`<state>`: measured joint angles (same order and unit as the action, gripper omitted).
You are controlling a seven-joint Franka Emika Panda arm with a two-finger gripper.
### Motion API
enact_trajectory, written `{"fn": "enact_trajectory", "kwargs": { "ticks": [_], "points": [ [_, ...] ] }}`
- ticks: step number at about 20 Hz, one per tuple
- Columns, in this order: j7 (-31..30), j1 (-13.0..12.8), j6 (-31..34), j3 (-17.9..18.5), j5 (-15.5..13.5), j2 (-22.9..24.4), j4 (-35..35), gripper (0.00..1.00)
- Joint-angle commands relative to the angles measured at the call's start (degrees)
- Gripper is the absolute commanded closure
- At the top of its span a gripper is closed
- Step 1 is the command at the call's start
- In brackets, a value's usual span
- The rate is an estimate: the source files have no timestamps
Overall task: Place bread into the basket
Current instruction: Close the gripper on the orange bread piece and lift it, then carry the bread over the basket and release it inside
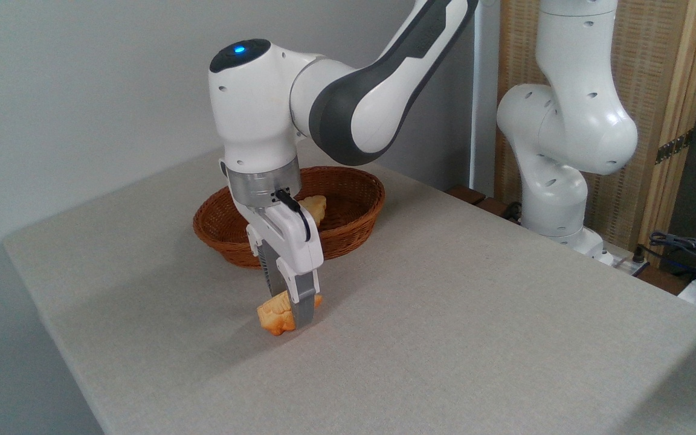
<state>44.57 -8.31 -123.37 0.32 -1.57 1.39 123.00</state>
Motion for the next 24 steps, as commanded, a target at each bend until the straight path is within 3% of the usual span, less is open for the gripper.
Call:
{"fn": "enact_trajectory", "kwargs": {
  "ticks": [1, 13, 16, 19, 22, 24],
  "points": [
    [0.2, 0.0, -0.7, 0.3, 1.1, 0.1, 0.0, 0.61],
    [-0.4, -0.1, -0.2, 0.3, 0.2, 2.5, -0.8, 0.59],
    [-0.7, -0.6, 0.1, -0.1, -2.8, 4.8, -2.2, 0.58],
    [-4.1, -1.1, 0.8, -2.5, -4.3, 7.4, -2.5, 0.56],
    [-8.0, -1.2, 4.2, -7.5, -4.5, 8.5, -2.6, 0.52],
    [-9.4, -1.2, 5.7, -10.2, -6.1, 9.2, -3.2, 0.52]
  ]
}}
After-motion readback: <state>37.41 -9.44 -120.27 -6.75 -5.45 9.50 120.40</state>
